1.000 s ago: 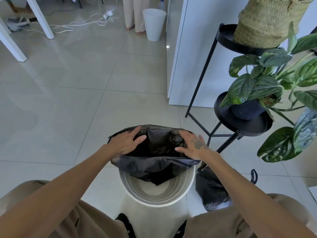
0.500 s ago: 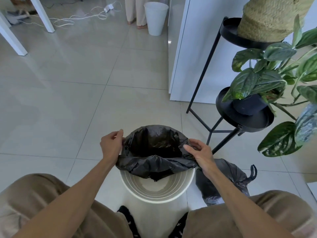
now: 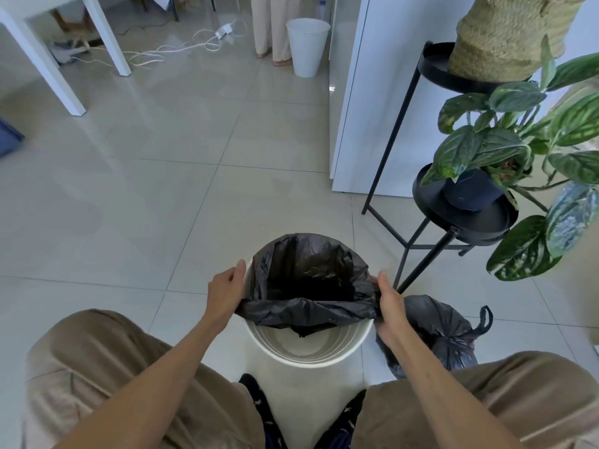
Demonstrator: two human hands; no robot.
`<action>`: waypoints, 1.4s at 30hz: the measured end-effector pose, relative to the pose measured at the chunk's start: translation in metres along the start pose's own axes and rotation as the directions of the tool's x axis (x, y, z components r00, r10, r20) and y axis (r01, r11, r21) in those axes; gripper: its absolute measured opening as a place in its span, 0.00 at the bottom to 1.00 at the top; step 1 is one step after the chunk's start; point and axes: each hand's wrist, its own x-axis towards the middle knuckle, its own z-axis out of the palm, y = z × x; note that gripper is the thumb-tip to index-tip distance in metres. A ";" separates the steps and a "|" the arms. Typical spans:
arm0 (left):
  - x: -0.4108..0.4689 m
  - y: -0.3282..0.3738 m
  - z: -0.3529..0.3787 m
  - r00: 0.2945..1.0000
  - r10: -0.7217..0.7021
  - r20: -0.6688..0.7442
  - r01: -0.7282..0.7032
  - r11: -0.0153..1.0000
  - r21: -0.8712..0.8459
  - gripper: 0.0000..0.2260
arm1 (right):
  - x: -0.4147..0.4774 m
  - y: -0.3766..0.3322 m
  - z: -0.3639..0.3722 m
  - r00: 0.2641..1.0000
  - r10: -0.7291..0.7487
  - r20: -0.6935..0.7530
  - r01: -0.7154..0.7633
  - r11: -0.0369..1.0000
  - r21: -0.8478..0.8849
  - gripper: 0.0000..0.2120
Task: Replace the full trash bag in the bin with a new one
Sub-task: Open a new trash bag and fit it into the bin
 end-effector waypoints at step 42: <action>-0.009 0.018 -0.008 0.757 0.534 0.377 -0.652 0.661 0.372 0.22 | -0.025 -0.028 -0.005 0.641 -0.381 0.666 0.671 -0.142 -0.728 0.44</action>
